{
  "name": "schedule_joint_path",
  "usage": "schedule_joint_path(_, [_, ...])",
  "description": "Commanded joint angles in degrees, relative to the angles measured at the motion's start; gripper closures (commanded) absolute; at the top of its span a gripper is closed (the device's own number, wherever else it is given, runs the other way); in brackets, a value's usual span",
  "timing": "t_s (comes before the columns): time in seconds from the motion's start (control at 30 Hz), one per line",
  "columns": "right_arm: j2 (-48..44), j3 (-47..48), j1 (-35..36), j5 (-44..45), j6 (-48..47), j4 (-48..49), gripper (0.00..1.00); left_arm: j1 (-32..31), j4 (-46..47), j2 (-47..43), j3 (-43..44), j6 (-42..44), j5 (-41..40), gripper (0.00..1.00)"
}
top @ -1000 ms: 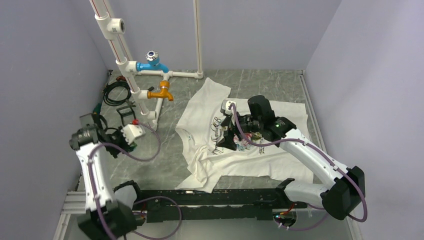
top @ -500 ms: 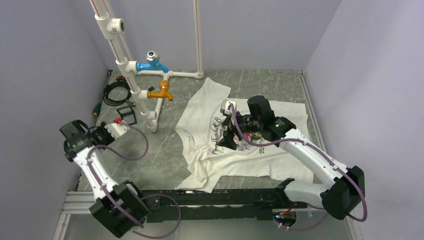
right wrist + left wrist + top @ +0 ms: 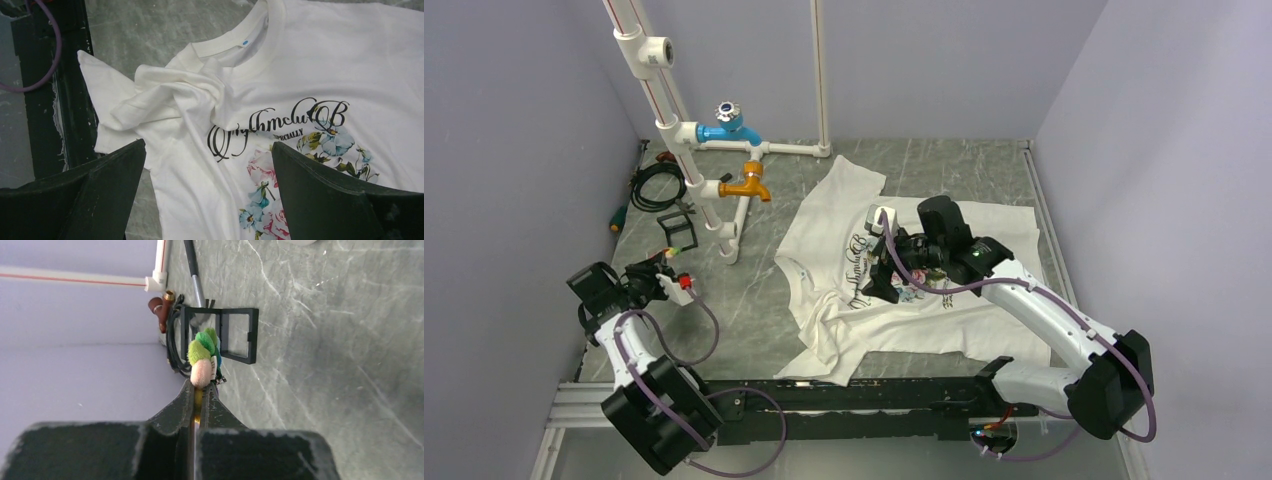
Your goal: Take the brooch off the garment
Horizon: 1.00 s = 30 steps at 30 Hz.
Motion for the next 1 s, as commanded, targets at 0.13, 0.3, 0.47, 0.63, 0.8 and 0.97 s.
schedule_joint_path(0.13, [-0.1, -0.8, -0.5, 1.0, -1.2, 2.0, 0.0, -0.2, 4.0, 7.1, 1.1, 16.7, 4.9, 1.0])
schedule_joint_path(0.3, [0.4, -1.8, -0.7, 0.2, -0.3, 2.7, 0.0, -1.5, 7.5, 12.1, 2.1, 20.4, 3.9, 1.0])
schedule_joint_path(0.47, [0.7, -2.0, -1.1, 0.5, -1.0, 2.0, 0.0, -3.2, 17.6, 16.2, 0.7, 21.8, 4.3, 1.0])
schedule_joint_path(0.63, [1.4, -1.8, -1.5, 0.1, -1.2, 1.6, 0.0, -6.8, 23.4, 19.1, 1.0, 18.7, 0.7, 1.0])
schedule_joint_path(0.8, [1.6, -1.8, -2.5, -0.7, -1.1, 1.3, 0.0, -9.1, 28.6, 23.0, 2.0, 15.6, -3.3, 1.0])
schedule_joint_path(0.97, [1.7, -1.9, -3.3, -1.4, -0.8, 0.8, 0.0, -9.9, 31.2, 27.6, 4.3, 15.1, -6.3, 1.0])
